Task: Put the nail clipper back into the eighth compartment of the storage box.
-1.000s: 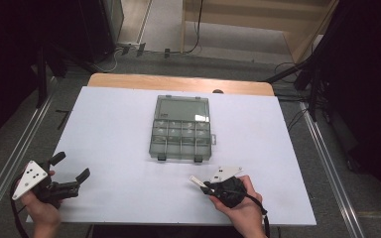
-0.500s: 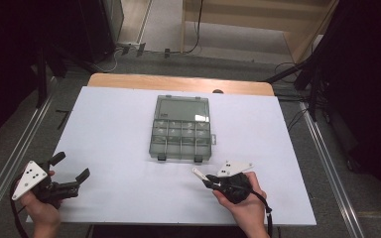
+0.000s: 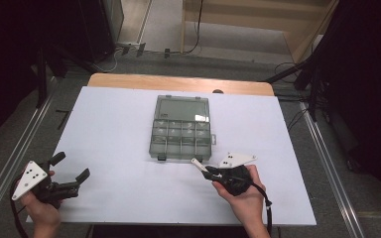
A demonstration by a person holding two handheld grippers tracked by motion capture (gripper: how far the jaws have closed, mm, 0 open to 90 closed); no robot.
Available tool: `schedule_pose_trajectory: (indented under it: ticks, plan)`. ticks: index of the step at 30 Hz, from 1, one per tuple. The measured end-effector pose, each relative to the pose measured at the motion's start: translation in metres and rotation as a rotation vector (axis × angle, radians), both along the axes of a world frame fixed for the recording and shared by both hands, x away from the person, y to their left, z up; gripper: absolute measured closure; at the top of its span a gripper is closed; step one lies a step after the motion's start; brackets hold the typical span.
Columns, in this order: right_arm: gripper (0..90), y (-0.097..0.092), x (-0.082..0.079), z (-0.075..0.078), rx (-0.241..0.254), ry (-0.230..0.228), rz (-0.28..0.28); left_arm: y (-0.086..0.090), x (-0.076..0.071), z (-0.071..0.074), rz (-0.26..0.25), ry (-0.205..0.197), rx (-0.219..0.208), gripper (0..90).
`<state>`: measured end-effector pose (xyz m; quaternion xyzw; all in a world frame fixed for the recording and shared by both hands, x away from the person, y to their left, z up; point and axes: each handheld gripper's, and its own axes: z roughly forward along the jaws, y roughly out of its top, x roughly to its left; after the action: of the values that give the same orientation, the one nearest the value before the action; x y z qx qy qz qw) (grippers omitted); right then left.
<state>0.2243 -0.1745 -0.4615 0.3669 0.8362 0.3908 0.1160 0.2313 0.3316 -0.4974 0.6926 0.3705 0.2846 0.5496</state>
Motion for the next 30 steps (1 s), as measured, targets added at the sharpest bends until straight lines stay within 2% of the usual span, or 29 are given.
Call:
schedule_pose_trajectory:
  ticks: [11,30]
  plan:
    - [79.5,-0.002,0.016,0.009,0.028,-0.020,-0.029,0.000,0.000,0.000,0.001,-0.001,0.000,0.0]
    - [79.5,-0.004,0.051,0.000,0.045,-0.009,-0.083,0.000,0.000,0.000,0.002,-0.001,-0.001,0.0]
